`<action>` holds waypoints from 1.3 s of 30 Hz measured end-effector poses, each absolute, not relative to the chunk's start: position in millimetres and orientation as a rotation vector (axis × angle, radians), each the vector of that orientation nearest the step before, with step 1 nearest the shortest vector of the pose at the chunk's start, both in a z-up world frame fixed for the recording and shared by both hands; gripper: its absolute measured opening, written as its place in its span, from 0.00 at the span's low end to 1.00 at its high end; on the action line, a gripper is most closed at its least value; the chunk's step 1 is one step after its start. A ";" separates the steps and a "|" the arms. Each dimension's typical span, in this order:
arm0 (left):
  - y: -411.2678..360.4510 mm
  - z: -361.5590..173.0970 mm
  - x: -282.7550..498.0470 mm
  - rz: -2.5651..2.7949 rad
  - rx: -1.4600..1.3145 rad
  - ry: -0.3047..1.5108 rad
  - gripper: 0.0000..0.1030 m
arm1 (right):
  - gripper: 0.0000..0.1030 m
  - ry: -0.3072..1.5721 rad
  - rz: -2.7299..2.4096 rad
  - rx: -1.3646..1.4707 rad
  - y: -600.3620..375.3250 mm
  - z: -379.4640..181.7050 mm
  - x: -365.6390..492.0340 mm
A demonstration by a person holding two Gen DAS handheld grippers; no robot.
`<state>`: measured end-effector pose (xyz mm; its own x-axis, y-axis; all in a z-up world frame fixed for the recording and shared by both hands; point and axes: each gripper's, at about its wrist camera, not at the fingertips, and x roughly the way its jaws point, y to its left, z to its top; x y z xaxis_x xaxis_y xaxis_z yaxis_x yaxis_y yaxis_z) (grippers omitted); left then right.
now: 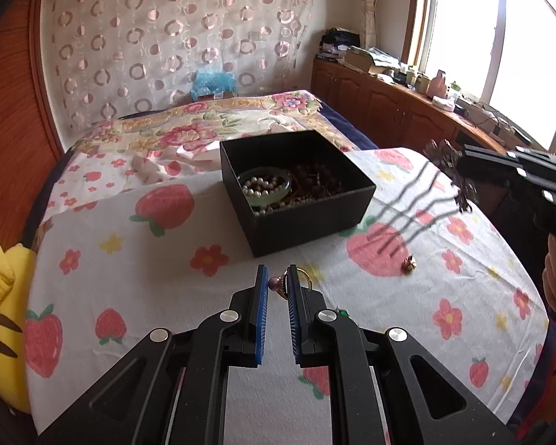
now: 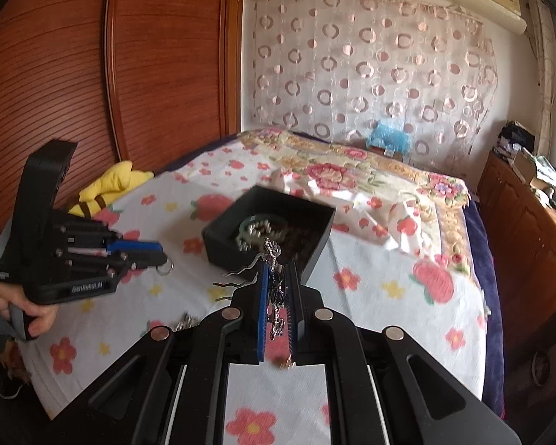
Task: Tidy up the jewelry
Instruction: 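Lower the hairpins and ring into the black box and open both tools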
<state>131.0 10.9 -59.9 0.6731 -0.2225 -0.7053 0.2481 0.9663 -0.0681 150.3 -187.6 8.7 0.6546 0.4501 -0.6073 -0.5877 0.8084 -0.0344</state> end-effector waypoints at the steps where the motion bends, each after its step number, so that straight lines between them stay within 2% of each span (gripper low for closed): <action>1: 11.9 -58.3 133.3 -0.265 0.032 0.786 0.09 | 0.10 0.614 0.594 -0.234 -185.8 11.9 155.3; 10: 16.9 -42.2 148.0 -0.272 0.018 0.754 0.09 | 0.10 0.617 0.611 -0.163 -174.0 15.1 209.0; 22: 15.9 -31.5 179.1 -0.283 0.017 0.739 0.09 | 0.10 0.715 0.654 -0.178 -145.3 -31.3 251.2; 25: 12.8 -31.7 191.9 -0.280 0.023 0.744 0.09 | 0.13 0.726 0.652 -0.174 -147.3 -38.7 253.8; 39: -19.4 -46.0 235.6 -0.308 0.056 0.778 0.09 | 0.15 0.713 0.652 -0.109 -194.1 -36.7 231.0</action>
